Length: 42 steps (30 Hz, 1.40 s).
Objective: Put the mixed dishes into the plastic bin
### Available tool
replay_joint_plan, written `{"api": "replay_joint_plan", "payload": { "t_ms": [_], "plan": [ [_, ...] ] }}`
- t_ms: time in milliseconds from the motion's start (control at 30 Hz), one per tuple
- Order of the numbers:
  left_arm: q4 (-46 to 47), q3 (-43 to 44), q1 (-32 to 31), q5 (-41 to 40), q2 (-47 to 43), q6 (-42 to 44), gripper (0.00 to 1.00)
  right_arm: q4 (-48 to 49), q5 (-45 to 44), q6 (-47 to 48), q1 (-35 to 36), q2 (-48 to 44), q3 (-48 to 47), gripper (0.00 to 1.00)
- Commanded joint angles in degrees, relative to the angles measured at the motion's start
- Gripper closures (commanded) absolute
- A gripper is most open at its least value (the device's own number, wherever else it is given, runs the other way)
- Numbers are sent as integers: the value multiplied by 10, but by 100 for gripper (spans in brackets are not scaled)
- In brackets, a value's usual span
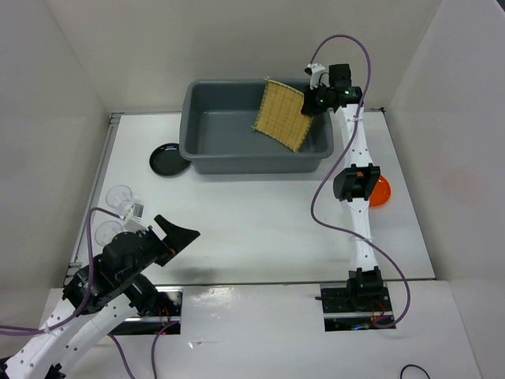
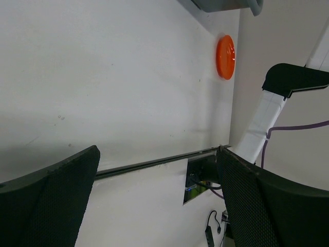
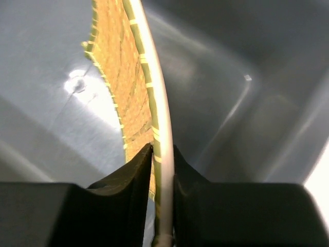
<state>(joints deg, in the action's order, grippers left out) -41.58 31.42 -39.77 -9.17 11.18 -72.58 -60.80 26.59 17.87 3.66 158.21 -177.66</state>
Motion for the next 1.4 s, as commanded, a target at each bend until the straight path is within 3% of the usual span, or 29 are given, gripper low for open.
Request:
{"api": "replay_joint_plan", "payload": {
  "t_ms": [0,33,67,100,167,233,267,433,833,1000,1133,1200,1367],
  "plan": [
    [10,20,4,-1,4,-18,0,45,-90,37,1,25,-18,75],
    [10,20,4,-1,4,-23,0,45,-90,37,1,31,-18,73],
    [10,15,4,-1,4,-23,0,52,-99,37,1,31,-18,58],
    [10,15,4,-1,4,-28,0,52,-108,42,6,36,-18,54],
    [4,15,4,5,-2,-28,0,58,-116,42,6,36,-18,54],
    [-3,15,4,5,-7,-34,0,58,-124,42,6,41,-18,48],
    [-3,15,4,5,-14,-34,0,58,-130,37,6,41,-18,24],
    [-3,9,4,5,-26,-34,0,63,-150,30,6,41,-18,1],
    [-3,-15,4,5,-72,-39,0,74,-204,-66,-21,-76,-18,1],
    [-17,-15,4,-9,-84,-26,0,-34,-175,-76,-87,-108,-18,1],
    [-47,31,4,-19,27,6,0,-139,-167,-12,-144,-85,-18,1],
    [-47,47,4,-13,87,29,0,-139,-184,-6,-184,-99,63,1],
    [-19,118,4,-26,256,105,0,-139,-114,47,-263,-127,175,1]
  ]
}}
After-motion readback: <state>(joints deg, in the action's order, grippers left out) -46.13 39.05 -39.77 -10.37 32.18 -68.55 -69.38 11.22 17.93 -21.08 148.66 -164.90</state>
